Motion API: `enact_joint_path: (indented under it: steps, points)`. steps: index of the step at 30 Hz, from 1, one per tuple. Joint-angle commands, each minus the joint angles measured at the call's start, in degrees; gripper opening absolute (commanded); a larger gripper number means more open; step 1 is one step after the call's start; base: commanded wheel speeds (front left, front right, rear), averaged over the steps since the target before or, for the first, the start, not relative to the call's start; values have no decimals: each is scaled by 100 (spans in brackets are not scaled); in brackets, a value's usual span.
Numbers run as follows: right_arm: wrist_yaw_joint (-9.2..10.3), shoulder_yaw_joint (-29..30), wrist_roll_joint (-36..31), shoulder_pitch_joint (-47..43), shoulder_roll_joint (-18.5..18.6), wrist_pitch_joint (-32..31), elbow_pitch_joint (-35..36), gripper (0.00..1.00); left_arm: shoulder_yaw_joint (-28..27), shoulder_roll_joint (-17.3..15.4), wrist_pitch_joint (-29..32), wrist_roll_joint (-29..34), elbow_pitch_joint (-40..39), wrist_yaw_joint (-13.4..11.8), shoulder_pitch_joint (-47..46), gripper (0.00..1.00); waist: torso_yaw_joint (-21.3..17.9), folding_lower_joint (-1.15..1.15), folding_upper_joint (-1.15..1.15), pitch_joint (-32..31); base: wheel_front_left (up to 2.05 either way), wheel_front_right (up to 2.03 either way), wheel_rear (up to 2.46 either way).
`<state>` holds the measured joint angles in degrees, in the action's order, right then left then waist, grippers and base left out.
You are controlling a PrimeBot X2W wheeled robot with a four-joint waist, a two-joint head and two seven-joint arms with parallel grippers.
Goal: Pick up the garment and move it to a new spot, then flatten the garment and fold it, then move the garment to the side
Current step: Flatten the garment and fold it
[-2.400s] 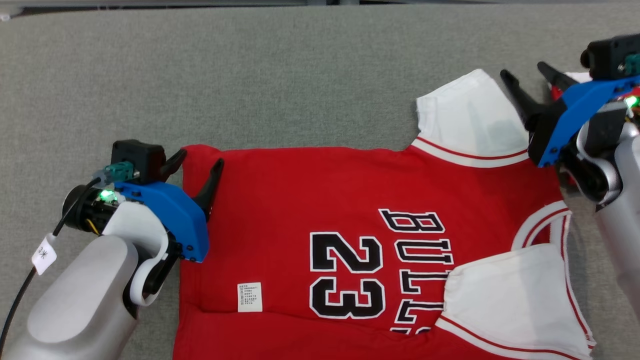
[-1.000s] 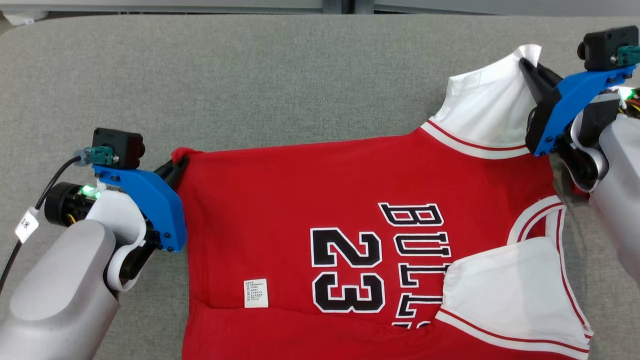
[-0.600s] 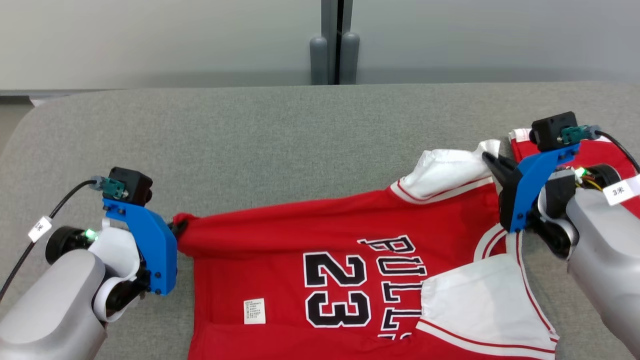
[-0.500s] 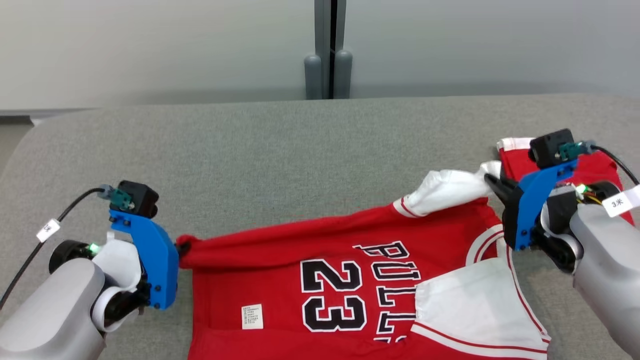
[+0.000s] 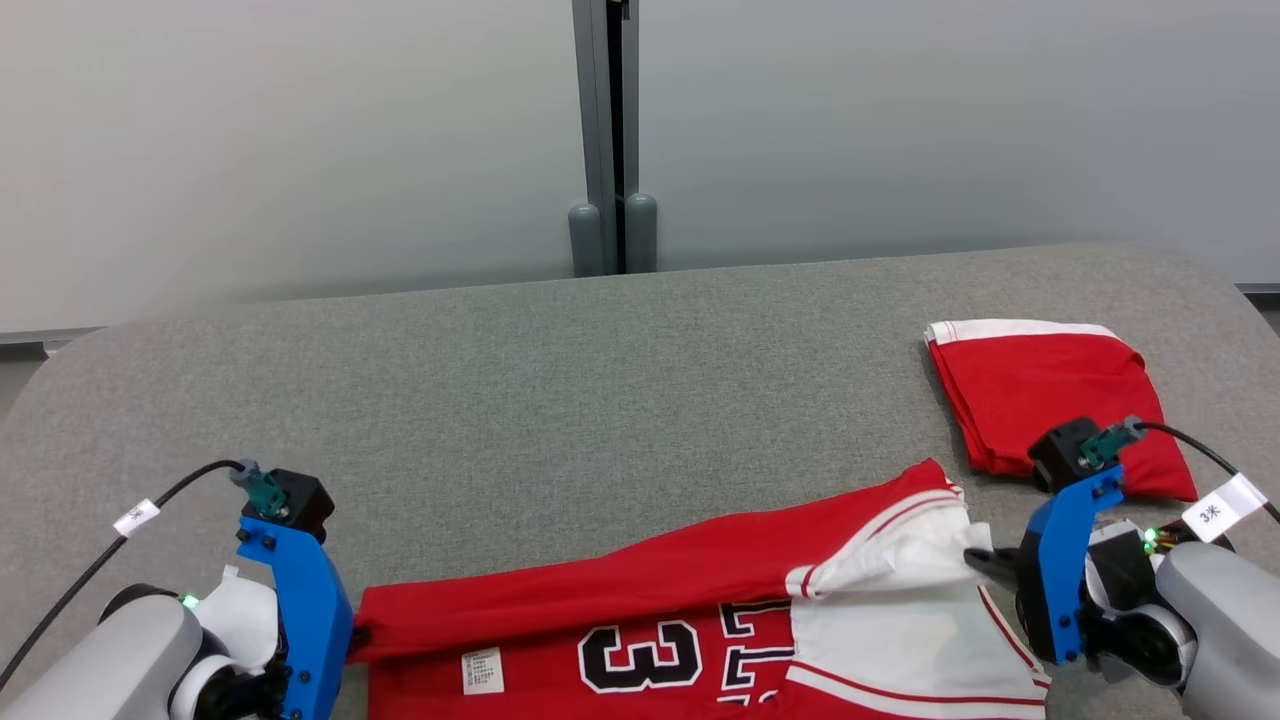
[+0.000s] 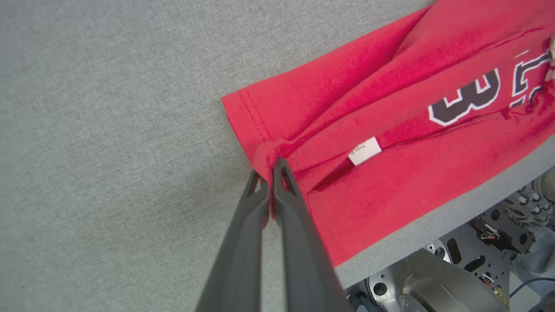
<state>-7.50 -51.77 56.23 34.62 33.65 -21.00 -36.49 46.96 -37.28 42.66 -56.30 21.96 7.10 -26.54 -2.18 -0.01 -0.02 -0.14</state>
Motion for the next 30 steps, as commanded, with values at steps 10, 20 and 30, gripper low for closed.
enact_joint_path:
  steps: [10, 20, 30]
  points:
    - [0, -105, 501, -634, 236, -725, 529, 100, 173, -24, 189, -195, 98, 46, 195, 100, -61, 1, 2, -55, 0, 0, 0]
    - [0, 403, 744, -954, 545, -605, 1062, 100, -65, -279, -638, 95, -115, -49, 138, 100, 11, 1, 2, -279, 0, 0, 0]
    - [1, 1464, 360, -1456, 559, 1773, 2161, 100, -819, -284, -3143, 719, -707, -875, 600, 100, 57, 1, 2, -396, 0, 0, 0]
